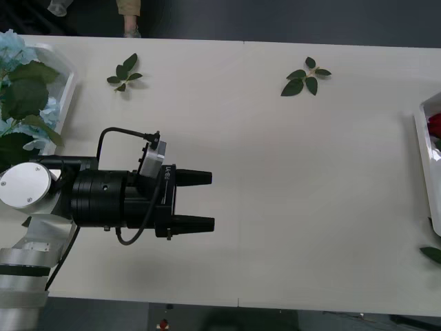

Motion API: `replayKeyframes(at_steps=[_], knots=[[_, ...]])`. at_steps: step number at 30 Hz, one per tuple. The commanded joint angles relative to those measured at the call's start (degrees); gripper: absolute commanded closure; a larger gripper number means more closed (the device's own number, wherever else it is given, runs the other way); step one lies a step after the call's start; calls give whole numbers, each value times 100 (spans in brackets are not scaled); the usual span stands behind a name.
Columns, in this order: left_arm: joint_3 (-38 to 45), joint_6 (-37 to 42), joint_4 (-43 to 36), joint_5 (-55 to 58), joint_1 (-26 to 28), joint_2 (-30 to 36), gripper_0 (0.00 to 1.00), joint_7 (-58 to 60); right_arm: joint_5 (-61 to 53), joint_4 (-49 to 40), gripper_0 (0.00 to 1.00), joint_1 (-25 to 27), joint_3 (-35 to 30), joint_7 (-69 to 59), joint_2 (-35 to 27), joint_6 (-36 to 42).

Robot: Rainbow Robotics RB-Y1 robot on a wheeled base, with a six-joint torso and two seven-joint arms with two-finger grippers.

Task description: Put the red flowers into the right box and the blue flowers into the left box

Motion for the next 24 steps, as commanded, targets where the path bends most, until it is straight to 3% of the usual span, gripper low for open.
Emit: replayKeyframes(at_steps=[1,4,13,20,24], knots=[[-63,2,-169,63,25,43,0,-195,-138,-46,16,-164,95,234,-222,-103],[-63,2,-169,63,25,43,0,-195,-464,-63,10,-164,306,278,-222,-129],[-63,2,-169,63,25,43,0,-195,-1184,-872,9,-164,886,313,-222,267],[-63,2,-169,63,25,43,0,-195,-1457,-2006,9,-67,886,111,-222,1313],[-63,2,-169,63,25,43,0,-195,-1720,-3025,9,267,886,-223,-231,1594]])
